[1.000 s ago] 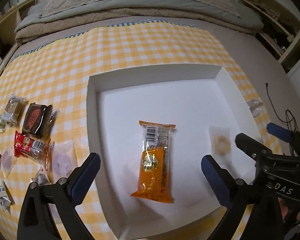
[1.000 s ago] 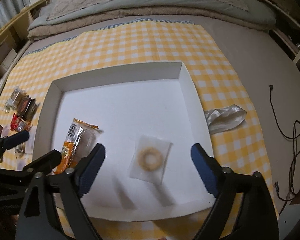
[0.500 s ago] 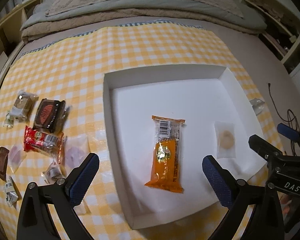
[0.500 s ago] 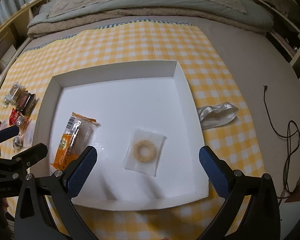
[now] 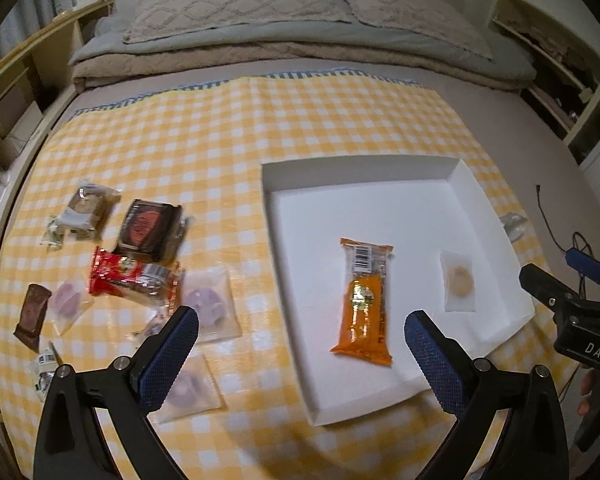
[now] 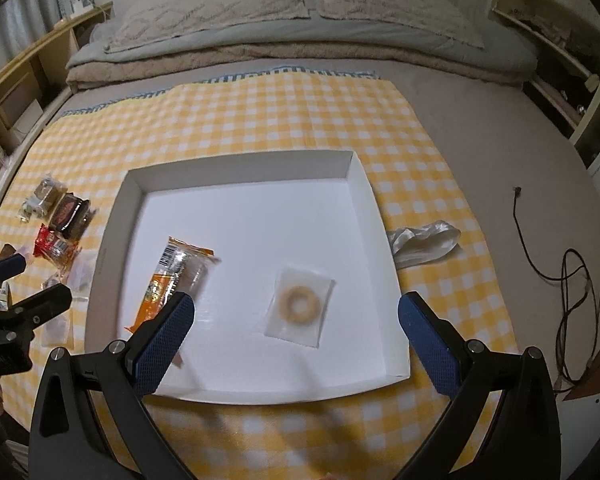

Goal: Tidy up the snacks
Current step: 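Release the orange bar and cookie packet into the white tray, open both tools, then move both tools back over the remaining snacks on the mat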

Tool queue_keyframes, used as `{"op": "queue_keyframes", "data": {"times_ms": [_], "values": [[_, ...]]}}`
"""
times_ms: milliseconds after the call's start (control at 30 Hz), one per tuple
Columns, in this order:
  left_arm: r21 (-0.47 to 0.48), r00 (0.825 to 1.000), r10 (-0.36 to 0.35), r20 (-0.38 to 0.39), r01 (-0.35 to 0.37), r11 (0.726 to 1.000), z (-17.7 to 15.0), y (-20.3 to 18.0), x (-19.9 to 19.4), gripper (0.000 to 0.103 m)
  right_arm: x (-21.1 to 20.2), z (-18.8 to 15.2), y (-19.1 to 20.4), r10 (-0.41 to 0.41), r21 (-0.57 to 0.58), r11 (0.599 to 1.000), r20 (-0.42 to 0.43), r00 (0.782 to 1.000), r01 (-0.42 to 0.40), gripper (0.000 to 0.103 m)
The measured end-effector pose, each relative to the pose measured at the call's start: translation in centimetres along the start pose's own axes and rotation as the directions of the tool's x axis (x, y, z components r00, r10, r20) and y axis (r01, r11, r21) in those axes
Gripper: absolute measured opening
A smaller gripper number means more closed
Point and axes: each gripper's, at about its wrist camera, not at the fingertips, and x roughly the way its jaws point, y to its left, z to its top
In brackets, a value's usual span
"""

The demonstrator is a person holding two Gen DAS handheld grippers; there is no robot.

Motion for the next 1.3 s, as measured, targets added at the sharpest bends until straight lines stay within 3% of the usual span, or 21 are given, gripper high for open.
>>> {"op": "queue_keyframes", "data": {"times_ms": [333, 600, 933, 1300], "values": [[-0.038, 0.998, 0.011, 0.064, -0.008, 0.999, -1.5, 3.9, -4.9, 0.103, -2.5, 0.3, 2.6, 0.051, -0.005, 0.999, 0.068, 0.996, -0.051, 0.103], [-0.099, 0.991, 0.076, 0.113, -0.065, 0.993, -3.2, 8.7, -8.4, 0.103, -3.1, 0.8, 6.5, 0.101, -0.051, 0.994, 0.102, 0.99, -0.096, 0.103], [-0.185, 0.974, 0.165, 0.153, -0.135, 0.973, -5.9, 14.9, -12.2, 0.103, -3.1, 1.4, 12.6, 0.194, -0.122, 0.976, 0.11, 0.975, -0.18, 0.103], [-0.272, 0.965, 0.216, 0.148, -0.17, 0.947, -8.7, 22.0, -13.3, 0.103, -2.0, 0.5, 20.5, 0.29, -0.226, 0.936, 0.067, 0.955, -0.268, 0.103]]}}
